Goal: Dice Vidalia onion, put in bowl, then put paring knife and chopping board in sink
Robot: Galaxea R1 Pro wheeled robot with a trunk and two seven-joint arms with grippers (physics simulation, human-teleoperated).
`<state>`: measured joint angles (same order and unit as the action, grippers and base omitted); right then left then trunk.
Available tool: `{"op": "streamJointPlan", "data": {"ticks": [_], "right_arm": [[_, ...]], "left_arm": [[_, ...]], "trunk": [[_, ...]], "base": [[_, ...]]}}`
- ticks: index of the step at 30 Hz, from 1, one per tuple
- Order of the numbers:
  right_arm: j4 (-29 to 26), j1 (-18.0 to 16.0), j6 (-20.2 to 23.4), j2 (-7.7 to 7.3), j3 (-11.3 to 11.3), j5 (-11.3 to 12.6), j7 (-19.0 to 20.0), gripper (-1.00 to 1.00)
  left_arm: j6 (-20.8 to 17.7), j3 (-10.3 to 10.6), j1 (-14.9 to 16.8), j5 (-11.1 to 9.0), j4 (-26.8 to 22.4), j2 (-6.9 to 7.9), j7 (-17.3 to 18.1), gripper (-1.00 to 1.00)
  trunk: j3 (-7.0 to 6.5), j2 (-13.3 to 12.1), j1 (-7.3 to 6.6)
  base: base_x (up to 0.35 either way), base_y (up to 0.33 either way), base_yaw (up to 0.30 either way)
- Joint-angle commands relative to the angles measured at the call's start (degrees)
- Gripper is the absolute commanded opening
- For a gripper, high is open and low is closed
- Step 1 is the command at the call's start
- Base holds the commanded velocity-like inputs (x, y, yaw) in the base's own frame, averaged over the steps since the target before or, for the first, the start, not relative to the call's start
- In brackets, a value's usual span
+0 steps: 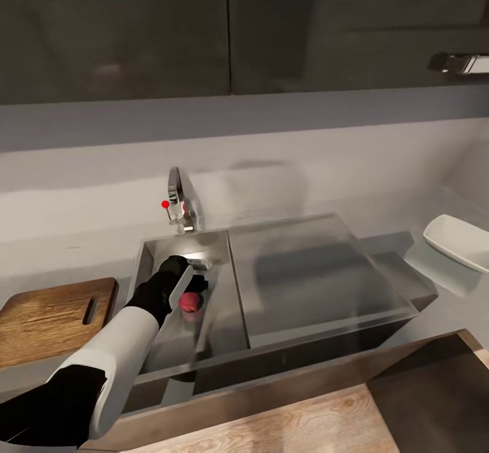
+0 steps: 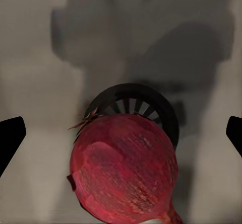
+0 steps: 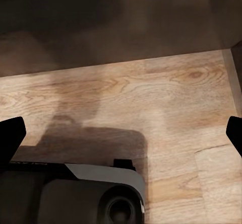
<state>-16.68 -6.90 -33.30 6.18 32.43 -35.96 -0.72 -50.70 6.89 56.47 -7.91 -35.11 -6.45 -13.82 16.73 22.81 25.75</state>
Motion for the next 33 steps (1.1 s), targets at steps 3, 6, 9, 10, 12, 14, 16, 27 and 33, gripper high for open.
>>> {"op": "streamJointPlan", "data": {"ticks": [3, 6, 9, 10, 12, 14, 16, 27, 33], "right_arm": [[-0.02, -0.04, -0.18, 0.05, 0.44, -0.6, -0.07, 1.0], [-0.02, -0.04, -0.18, 0.06, 0.44, -0.6, -0.07, 1.0], [-0.02, -0.04, -0.18, 0.06, 0.44, -0.6, -0.07, 1.0], [-0.02, -0.04, -0.18, 0.06, 0.44, -0.6, -0.07, 1.0], [-0.02, -0.04, -0.18, 0.06, 0.44, -0.6, -0.07, 1.0], [-0.02, -0.04, -0.18, 0.06, 0.44, -0.6, -0.07, 1.0], [-0.02, -0.04, -0.18, 0.06, 0.44, -0.6, -0.07, 1.0], [-0.02, -0.04, -0.18, 0.06, 0.44, -0.6, -0.07, 1.0], [-0.02, -0.04, -0.27, -0.17, 0.44, -0.62, -0.01, 1.0]], "left_arm": [[-0.19, 0.23, 0.04, -0.61, 0.01, 0.03, -0.5, 1.0], [-0.19, 0.23, 0.04, -0.59, 0.03, 0.03, -0.5, 1.0], [-0.19, 0.23, 0.04, -0.59, 0.04, 0.03, -0.5, 1.0], [-0.19, 0.23, 0.04, -0.58, 0.04, 0.03, -0.52, 1.0], [-0.19, 0.23, 0.04, -0.57, 0.16, 0.03, -0.55, 1.0], [-0.19, 0.23, 0.04, -0.55, 0.39, 0.03, -0.53, 1.0], [-0.19, 0.23, 0.04, -0.54, 0.56, 0.03, -0.56, 1.0], [-0.19, 0.23, 0.04, -0.53, 0.84, 0.03, -0.59, 1.0], [-0.19, 0.23, 0.04, -0.53, 0.83, 0.03, -0.59, 1.0]], "trunk": [[0.28, 0.11, 0.03], [0.46, 0.11, 0.03], [0.65, 0.11, 0.03], [0.71, 0.11, 0.03], [0.84, 0.11, 0.03], [0.96, 0.11, 0.03], [1.09, 0.11, 0.03], [1.64, 0.11, 0.03], [1.67, 0.11, 0.03]], "base": [[0.0, 0.0, 0.0], [0.0, 0.0, 0.0], [0.0, 0.0, 0.0], [0.0, 0.0, 0.0], [0.0, 0.0, 0.0], [0.0, 0.0, 0.0], [0.0, 0.0, 0.0], [-0.072, 0.0, 0.0], [-0.028, 0.0, 0.0]]}}
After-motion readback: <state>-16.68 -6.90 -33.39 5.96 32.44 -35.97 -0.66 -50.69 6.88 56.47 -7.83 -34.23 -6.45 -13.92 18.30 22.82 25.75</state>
